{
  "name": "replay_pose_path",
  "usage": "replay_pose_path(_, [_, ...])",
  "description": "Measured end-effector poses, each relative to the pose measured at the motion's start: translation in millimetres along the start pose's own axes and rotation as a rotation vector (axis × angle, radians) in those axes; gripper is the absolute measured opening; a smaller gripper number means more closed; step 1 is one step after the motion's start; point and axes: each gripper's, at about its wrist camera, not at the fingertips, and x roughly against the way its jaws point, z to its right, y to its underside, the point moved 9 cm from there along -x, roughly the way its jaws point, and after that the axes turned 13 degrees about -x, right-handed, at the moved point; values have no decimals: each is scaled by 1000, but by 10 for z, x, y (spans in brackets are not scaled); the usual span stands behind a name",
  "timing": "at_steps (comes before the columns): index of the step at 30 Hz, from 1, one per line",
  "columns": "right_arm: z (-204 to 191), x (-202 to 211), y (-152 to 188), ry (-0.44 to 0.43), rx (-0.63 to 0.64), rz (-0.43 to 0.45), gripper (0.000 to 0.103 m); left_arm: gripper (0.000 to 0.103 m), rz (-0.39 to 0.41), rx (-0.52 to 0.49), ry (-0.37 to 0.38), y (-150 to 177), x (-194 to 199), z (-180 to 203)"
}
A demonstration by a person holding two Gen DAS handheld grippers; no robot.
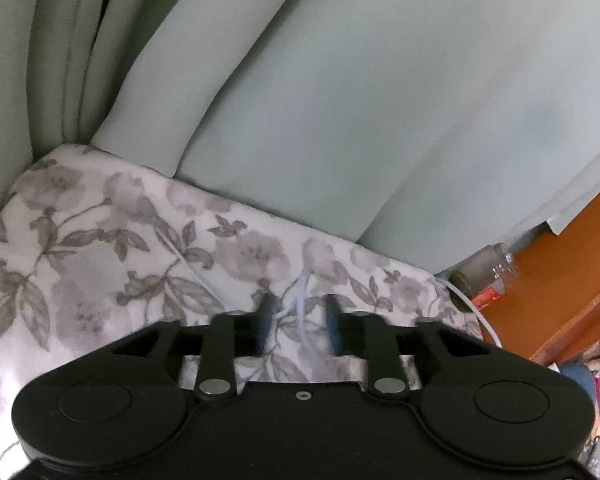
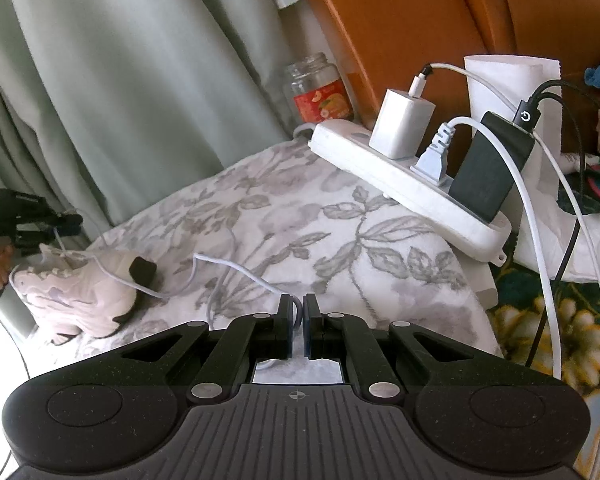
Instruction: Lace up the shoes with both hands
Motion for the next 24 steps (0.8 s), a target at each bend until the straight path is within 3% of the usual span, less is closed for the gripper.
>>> replay_pose_path(2, [-7,2,-1,0,2,1,4,52,-5,-8,15,27,73,29])
replay_pose_path(4, [-18,7,2,-1,3,1,4,71,-8,-13,23,54,148,57])
replay_pose_path(10, [-70,24,12,-6,16,2,4,89,35,-71,2,125,469,194])
replay_pose_path(16, [-126,47,9,-10,29,7,4,92,121,-110,22,189,802,418])
replay_pose_path(24, [-240,93,38,-28,58,2,4,93,159,-138,94,330,974,717])
